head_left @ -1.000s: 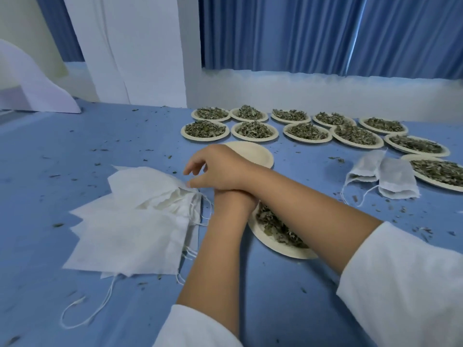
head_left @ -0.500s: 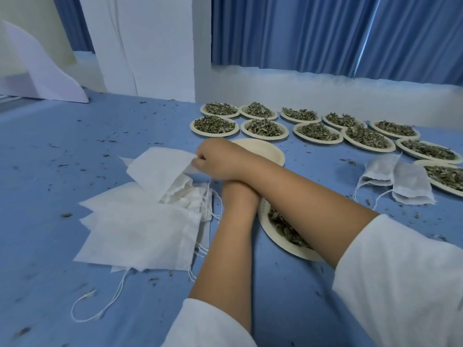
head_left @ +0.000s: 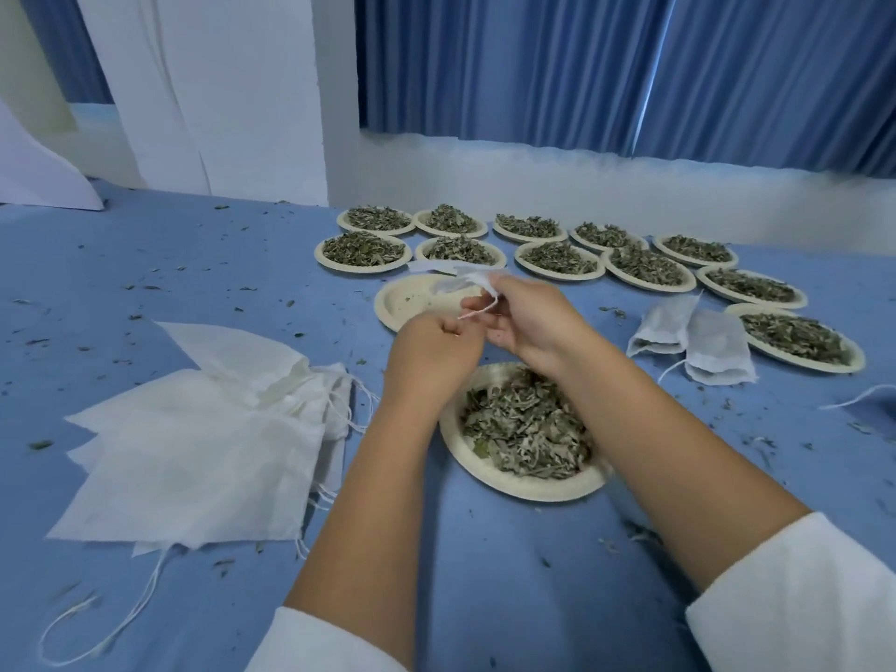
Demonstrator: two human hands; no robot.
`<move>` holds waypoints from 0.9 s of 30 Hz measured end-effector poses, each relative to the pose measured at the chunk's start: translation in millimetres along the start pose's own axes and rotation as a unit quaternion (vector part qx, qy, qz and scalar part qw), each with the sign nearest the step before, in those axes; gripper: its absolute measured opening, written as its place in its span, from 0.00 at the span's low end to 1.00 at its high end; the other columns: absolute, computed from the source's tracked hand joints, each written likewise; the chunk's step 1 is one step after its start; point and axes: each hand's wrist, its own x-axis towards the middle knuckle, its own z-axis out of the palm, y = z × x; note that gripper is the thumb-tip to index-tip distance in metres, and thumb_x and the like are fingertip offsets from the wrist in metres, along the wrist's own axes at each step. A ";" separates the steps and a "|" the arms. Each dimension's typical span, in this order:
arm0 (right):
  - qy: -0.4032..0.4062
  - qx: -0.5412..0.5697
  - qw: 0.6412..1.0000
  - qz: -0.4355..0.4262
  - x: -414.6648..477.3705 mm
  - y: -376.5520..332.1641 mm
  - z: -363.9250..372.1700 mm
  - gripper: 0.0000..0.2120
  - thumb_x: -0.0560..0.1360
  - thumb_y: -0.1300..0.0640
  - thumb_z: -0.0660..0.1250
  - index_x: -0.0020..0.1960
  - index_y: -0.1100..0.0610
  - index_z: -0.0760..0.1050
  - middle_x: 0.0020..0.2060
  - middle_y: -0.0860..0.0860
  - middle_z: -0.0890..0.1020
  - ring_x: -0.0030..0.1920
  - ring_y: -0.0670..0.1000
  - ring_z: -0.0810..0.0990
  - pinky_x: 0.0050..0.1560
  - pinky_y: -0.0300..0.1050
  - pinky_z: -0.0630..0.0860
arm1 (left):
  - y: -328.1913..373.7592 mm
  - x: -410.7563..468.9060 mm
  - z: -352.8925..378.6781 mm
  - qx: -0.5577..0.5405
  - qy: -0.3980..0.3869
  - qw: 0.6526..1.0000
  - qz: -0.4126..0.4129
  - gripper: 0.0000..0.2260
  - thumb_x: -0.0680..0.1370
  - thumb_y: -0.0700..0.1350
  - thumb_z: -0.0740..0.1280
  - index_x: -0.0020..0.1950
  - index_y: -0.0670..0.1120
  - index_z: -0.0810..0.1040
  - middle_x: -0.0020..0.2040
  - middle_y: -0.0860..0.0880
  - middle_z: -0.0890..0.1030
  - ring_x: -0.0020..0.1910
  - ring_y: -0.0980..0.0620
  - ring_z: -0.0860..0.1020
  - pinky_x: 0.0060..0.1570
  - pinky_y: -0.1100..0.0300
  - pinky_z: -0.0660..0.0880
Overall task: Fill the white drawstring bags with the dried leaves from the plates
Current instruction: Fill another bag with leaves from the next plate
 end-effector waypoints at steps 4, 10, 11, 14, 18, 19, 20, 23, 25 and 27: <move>-0.012 0.033 0.999 0.039 -21.2 -1.9 -36.2 0.10 0.81 0.59 0.61 0.42 0.62 0.72 0.31 0.56 0.79 0.29 0.50 0.80 0.30 0.40 0.79 | 9.7 -5.3 6.8 -0.134 -0.018 0.991 -0.016 0.13 0.74 0.60 0.70 0.48 0.51 0.81 0.41 0.56 0.80 0.38 0.62 0.76 0.32 0.66 0.69; -0.054 -0.012 0.998 0.028 -36.1 2.8 -52.3 0.10 0.79 0.57 0.65 0.41 0.61 0.77 0.28 0.52 0.80 0.28 0.48 0.80 0.23 0.35 0.71 | 15.1 -14.2 23.3 -0.202 -0.115 0.972 -0.042 0.16 0.74 0.59 0.71 0.50 0.47 0.80 0.44 0.50 0.85 0.41 0.57 0.83 0.45 0.61 0.79; -0.041 -0.044 0.998 0.008 -36.2 5.0 -51.6 0.10 0.79 0.56 0.66 0.42 0.60 0.78 0.29 0.52 0.81 0.28 0.47 0.79 0.23 0.35 0.70 | 15.3 -16.7 27.0 -0.219 -0.133 0.965 -0.054 0.18 0.73 0.59 0.72 0.50 0.45 0.79 0.48 0.46 0.85 0.45 0.52 0.84 0.51 0.56 0.80; -0.017 -0.110 0.993 -0.025 -34.7 10.4 -51.0 0.12 0.78 0.53 0.68 0.38 0.57 0.80 0.32 0.55 0.78 0.27 0.48 0.75 0.23 0.36 0.69 | 16.3 -22.3 35.6 -0.250 -0.150 0.954 -0.070 0.20 0.71 0.56 0.74 0.52 0.43 0.77 0.53 0.44 0.83 0.49 0.48 0.84 0.55 0.54 0.80; -0.009 -0.060 0.998 -0.027 -35.3 8.6 -51.9 0.07 0.78 0.58 0.67 0.44 0.60 0.80 0.34 0.55 0.81 0.28 0.47 0.77 0.27 0.36 0.72 | 15.2 -20.0 30.4 -0.203 -0.135 0.969 -0.036 0.13 0.75 0.51 0.72 0.53 0.44 0.79 0.48 0.48 0.83 0.42 0.56 0.83 0.41 0.64 0.78; -0.018 -0.030 0.999 -0.028 -36.0 7.5 -51.8 0.06 0.78 0.60 0.66 0.46 0.61 0.80 0.36 0.55 0.83 0.30 0.47 0.79 0.27 0.36 0.73 | 15.1 -19.3 27.9 -0.192 -0.134 0.972 -0.029 0.10 0.76 0.48 0.71 0.54 0.45 0.80 0.45 0.49 0.83 0.38 0.57 0.81 0.37 0.65 0.75; -0.026 -0.001 0.999 -0.030 -37.0 6.3 -51.0 0.05 0.78 0.61 0.65 0.48 0.61 0.79 0.38 0.55 0.84 0.32 0.47 0.81 0.27 0.36 0.73 | 14.7 -19.2 26.0 -0.178 -0.132 0.975 -0.026 0.07 0.78 0.46 0.69 0.54 0.45 0.80 0.41 0.51 0.82 0.35 0.58 0.79 0.34 0.66 0.73; -0.032 0.078 0.996 -0.016 -39.6 4.0 -48.5 0.07 0.79 0.60 0.61 0.48 0.60 0.77 0.41 0.53 0.86 0.35 0.47 0.83 0.26 0.35 0.72 | 13.9 -19.4 23.5 -0.139 -0.091 0.985 -0.045 0.09 0.80 0.40 0.61 0.50 0.50 0.80 0.33 0.54 0.79 0.22 0.61 0.69 0.23 0.70 0.64; -0.032 0.140 0.989 0.017 -41.2 3.0 -46.9 0.10 0.81 0.56 0.58 0.48 0.58 0.75 0.40 0.54 0.86 0.36 0.49 0.83 0.23 0.36 0.69 | 14.8 -18.5 22.6 -0.134 -0.061 0.987 -0.059 0.11 0.78 0.38 0.58 0.46 0.47 0.80 0.31 0.52 0.74 0.19 0.60 0.64 0.20 0.68 0.60; -0.031 0.188 0.981 0.036 -41.0 2.3 -46.1 0.13 0.82 0.52 0.56 0.51 0.58 0.75 0.39 0.55 0.85 0.35 0.50 0.82 0.22 0.36 0.67 | 18.1 -18.8 22.1 -0.149 -0.047 0.985 -0.074 0.13 0.76 0.37 0.57 0.45 0.47 0.81 0.27 0.53 0.69 0.18 0.60 0.62 0.19 0.67 0.58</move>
